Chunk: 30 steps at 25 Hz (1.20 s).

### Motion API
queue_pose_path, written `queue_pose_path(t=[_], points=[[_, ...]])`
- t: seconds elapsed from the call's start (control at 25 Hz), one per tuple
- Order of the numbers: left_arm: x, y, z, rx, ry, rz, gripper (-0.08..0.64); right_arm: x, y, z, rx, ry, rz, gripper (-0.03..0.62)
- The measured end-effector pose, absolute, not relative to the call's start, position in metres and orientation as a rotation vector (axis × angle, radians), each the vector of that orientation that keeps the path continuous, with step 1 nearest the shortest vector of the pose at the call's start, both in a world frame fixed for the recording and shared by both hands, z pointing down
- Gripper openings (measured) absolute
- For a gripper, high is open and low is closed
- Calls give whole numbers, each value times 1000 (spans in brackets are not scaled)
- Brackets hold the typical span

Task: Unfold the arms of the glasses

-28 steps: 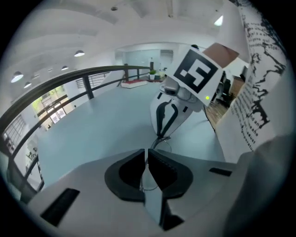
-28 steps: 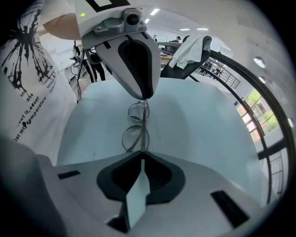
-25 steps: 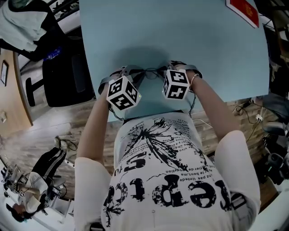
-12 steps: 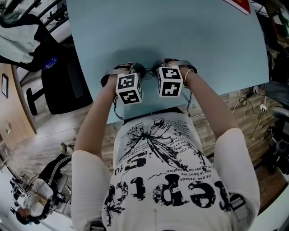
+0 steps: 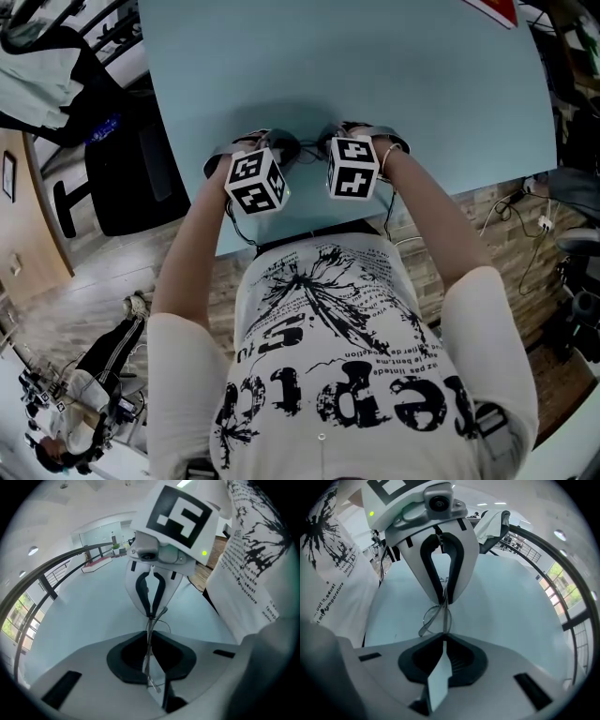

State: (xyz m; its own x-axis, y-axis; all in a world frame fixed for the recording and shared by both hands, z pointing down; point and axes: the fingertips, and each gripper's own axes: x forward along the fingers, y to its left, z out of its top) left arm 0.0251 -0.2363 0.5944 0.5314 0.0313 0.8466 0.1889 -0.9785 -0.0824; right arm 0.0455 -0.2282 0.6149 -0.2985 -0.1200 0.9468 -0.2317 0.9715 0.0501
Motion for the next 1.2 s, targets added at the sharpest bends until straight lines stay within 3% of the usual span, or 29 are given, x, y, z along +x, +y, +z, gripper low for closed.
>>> queue_pose_path(t=[1.2], points=[[-24,-252,558,-2798,-59,-1414,28,75,-238,618,303,-1767,119,34]])
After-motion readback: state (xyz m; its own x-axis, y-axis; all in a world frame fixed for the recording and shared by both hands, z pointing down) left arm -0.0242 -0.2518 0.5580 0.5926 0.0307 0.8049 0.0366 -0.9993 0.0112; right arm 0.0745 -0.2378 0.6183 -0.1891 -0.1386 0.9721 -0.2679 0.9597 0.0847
